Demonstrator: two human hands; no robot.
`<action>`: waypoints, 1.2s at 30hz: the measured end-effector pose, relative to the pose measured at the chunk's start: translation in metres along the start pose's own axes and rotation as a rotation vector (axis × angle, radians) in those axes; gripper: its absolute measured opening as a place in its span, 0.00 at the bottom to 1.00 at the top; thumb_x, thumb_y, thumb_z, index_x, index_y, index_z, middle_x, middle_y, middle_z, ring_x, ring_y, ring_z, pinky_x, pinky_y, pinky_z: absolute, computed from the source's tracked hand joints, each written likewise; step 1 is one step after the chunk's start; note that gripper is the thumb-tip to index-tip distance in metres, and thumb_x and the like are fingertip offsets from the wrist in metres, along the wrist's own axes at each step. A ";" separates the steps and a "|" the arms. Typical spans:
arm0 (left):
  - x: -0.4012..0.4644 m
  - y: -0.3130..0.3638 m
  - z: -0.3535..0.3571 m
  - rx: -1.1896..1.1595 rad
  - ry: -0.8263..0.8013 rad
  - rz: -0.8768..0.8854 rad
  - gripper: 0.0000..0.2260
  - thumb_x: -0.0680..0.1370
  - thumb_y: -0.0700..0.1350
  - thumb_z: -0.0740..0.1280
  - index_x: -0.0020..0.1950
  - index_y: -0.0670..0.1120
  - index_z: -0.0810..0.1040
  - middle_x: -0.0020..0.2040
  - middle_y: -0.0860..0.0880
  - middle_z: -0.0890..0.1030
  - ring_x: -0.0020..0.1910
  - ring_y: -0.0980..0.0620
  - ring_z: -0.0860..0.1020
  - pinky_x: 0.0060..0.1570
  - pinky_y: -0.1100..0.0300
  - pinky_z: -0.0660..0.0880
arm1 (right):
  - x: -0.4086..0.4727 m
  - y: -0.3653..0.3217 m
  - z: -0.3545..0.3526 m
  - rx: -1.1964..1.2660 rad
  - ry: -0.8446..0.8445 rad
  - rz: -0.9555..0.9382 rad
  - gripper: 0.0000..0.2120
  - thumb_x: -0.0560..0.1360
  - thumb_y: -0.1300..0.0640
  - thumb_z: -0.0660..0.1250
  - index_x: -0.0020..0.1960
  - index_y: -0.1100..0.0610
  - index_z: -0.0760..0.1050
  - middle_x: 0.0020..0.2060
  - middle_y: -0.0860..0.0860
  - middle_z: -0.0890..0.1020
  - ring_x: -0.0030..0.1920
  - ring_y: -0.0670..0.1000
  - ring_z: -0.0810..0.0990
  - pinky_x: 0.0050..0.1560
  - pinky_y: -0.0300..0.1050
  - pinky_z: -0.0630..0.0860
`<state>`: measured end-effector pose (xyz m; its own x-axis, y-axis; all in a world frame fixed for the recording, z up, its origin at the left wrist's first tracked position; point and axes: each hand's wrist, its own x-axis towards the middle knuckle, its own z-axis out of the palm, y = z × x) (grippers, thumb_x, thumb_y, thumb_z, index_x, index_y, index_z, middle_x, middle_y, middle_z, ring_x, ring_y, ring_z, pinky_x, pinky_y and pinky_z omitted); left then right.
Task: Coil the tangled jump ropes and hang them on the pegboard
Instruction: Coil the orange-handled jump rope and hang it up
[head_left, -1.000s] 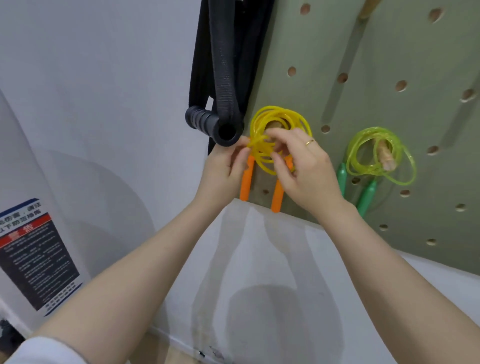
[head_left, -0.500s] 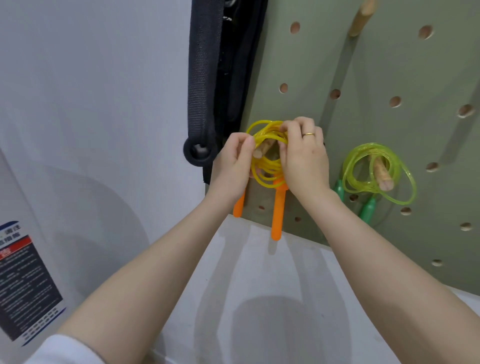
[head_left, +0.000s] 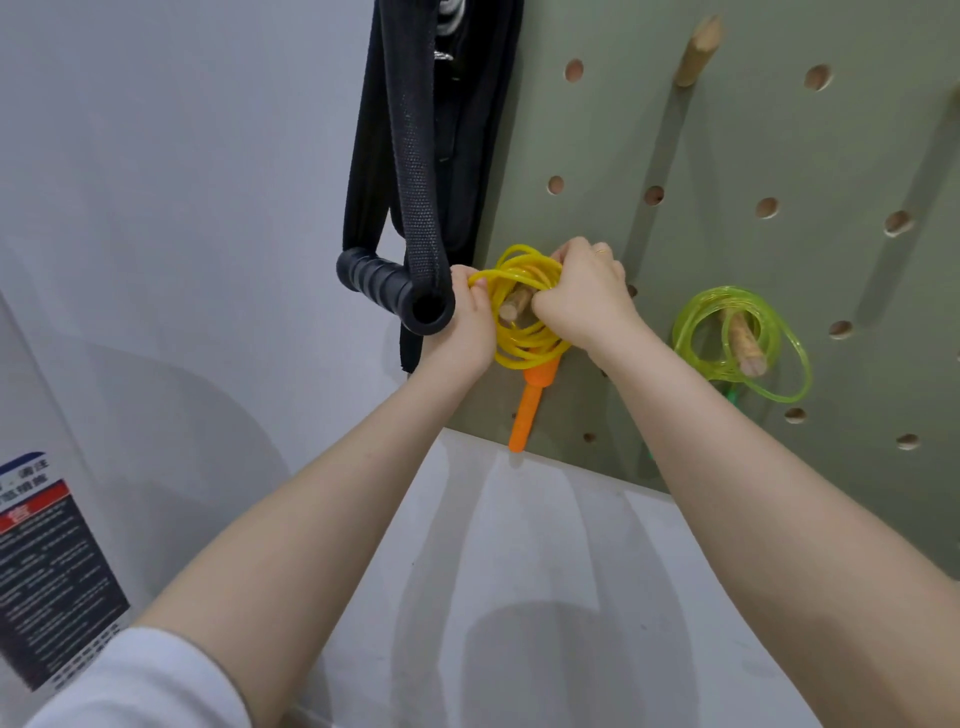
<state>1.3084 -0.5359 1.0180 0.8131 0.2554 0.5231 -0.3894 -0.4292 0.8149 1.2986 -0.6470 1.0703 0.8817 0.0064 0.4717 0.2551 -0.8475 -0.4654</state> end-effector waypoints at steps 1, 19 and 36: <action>-0.004 0.002 -0.002 -0.006 -0.016 0.016 0.06 0.83 0.44 0.50 0.50 0.46 0.65 0.48 0.44 0.71 0.46 0.50 0.70 0.39 0.65 0.65 | -0.002 0.000 -0.001 0.087 -0.014 0.016 0.15 0.71 0.62 0.63 0.57 0.58 0.68 0.55 0.56 0.72 0.57 0.56 0.70 0.53 0.45 0.69; -0.078 0.000 -0.078 -1.002 -0.441 -0.490 0.11 0.75 0.35 0.52 0.51 0.38 0.73 0.45 0.43 0.77 0.42 0.49 0.76 0.50 0.57 0.76 | -0.095 -0.032 0.021 -0.012 0.064 -0.289 0.19 0.70 0.48 0.68 0.57 0.53 0.67 0.43 0.50 0.78 0.47 0.54 0.75 0.41 0.47 0.69; -0.076 -0.015 -0.104 -0.445 -0.779 -0.187 0.12 0.66 0.40 0.66 0.48 0.42 0.79 0.39 0.44 0.76 0.39 0.51 0.75 0.43 0.61 0.74 | -0.124 -0.011 0.014 0.140 0.196 -0.352 0.28 0.66 0.39 0.67 0.62 0.49 0.73 0.51 0.49 0.75 0.54 0.49 0.73 0.55 0.44 0.70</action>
<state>1.2076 -0.4589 0.9914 0.8786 -0.4388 0.1886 -0.2216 -0.0248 0.9748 1.1926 -0.6309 1.0064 0.6424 0.1696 0.7474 0.5902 -0.7316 -0.3413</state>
